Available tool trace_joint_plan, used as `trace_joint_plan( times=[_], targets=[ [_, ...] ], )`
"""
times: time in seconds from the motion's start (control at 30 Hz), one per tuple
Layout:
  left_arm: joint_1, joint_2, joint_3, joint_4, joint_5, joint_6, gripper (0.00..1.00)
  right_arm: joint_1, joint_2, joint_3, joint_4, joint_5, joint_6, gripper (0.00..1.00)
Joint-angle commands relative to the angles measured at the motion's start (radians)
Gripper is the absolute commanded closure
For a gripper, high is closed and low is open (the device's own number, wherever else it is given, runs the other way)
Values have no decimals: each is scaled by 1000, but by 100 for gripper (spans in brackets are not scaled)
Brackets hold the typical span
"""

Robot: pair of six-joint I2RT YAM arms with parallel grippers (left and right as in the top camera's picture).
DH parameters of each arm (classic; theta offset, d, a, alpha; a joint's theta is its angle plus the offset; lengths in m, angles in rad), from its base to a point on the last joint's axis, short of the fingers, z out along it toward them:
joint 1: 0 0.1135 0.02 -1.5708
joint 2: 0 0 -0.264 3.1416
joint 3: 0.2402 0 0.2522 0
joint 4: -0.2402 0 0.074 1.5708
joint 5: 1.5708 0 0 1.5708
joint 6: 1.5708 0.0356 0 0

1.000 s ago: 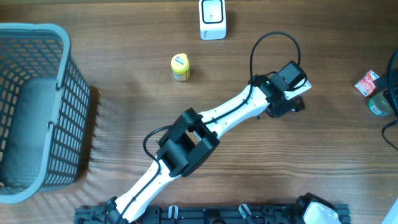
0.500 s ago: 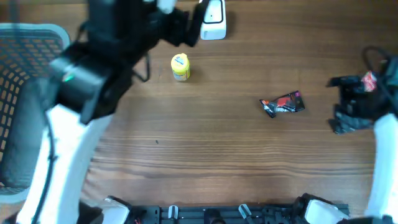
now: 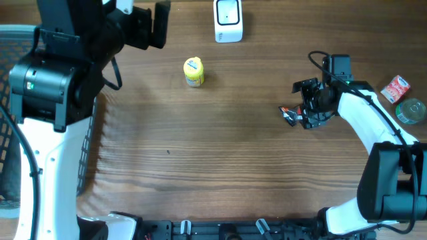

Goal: Scan the item barcode

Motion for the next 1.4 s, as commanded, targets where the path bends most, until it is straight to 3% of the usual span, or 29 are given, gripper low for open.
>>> trace_joint_plan(
  times=[0.0,0.13,0.23,0.4,0.67,0.73,0.87,0.93,1.03,1.2,1.37],
  targets=[
    [28,2,1,-9,-13,5,0,2,10,-2,-27,98,6,19],
    [28,2,1,-20,-13,5,0,2,10,-39,-30,153,8,20],
    [28,2,1,-36,-13,4,0,2,10,-96,73,153,8,22],
    [28,2,1,-45,-13,4,0,2,10,-142,179,153,7,37],
    [28,2,1,-64,-13,4,0,2,10,-142,263,118,-19,87],
    [28,2,1,-88,-13,4,0,2,10,-142,263,118,-22,94],
    [28,2,1,-103,-13,4,0,-5,10,-141,264,118,-36,95],
    [28,2,1,-106,-11,0,0,-40,1,-129,262,98,-120,95],
    [27,2,1,-106,-1,-23,0,-187,-50,-92,256,29,-299,95],
    [27,13,1,-105,78,-42,0,-503,-120,-12,208,20,-455,95],
    [-14,47,-22,-115,96,-85,0,-740,-119,-11,257,150,-419,95]
  ],
)
